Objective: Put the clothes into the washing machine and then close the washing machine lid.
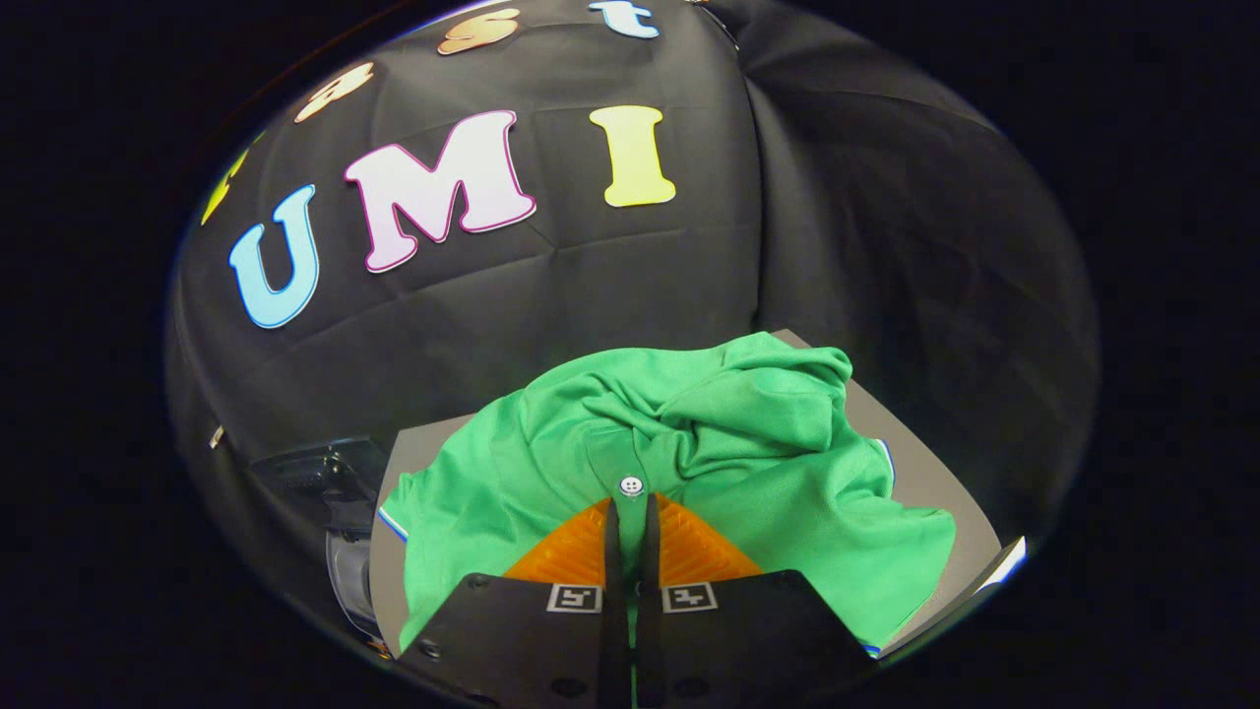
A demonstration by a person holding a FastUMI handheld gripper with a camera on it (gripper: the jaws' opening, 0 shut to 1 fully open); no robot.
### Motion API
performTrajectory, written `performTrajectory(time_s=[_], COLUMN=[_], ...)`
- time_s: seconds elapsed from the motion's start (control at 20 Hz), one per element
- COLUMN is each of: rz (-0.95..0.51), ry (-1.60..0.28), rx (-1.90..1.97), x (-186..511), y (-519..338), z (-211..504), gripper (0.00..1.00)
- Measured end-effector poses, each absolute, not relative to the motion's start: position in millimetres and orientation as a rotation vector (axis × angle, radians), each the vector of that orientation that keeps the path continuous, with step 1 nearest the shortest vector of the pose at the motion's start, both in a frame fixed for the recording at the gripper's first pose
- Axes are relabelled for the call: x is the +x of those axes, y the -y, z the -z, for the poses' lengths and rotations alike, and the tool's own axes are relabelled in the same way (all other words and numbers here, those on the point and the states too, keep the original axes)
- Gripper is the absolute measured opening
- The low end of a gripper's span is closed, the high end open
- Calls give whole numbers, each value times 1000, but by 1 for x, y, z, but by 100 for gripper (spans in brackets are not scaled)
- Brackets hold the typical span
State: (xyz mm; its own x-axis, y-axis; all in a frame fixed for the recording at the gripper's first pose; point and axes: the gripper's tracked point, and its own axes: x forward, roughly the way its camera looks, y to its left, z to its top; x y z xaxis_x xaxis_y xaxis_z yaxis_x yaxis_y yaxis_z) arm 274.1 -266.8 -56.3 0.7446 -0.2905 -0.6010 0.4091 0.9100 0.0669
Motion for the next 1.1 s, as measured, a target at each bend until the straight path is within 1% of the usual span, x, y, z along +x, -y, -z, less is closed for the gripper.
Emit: performTrajectory(time_s=[0.25, 0.45, 0.8, 1.1], rz=[397, 377, 303, 236], ry=[-567, -516, -419, -399], rx=[88, 85, 65, 61], x=[283, 285, 286, 283], y=[260, 238, 179, 109], z=[13, -28, -106, -136], gripper=[7, 7, 7, 7])
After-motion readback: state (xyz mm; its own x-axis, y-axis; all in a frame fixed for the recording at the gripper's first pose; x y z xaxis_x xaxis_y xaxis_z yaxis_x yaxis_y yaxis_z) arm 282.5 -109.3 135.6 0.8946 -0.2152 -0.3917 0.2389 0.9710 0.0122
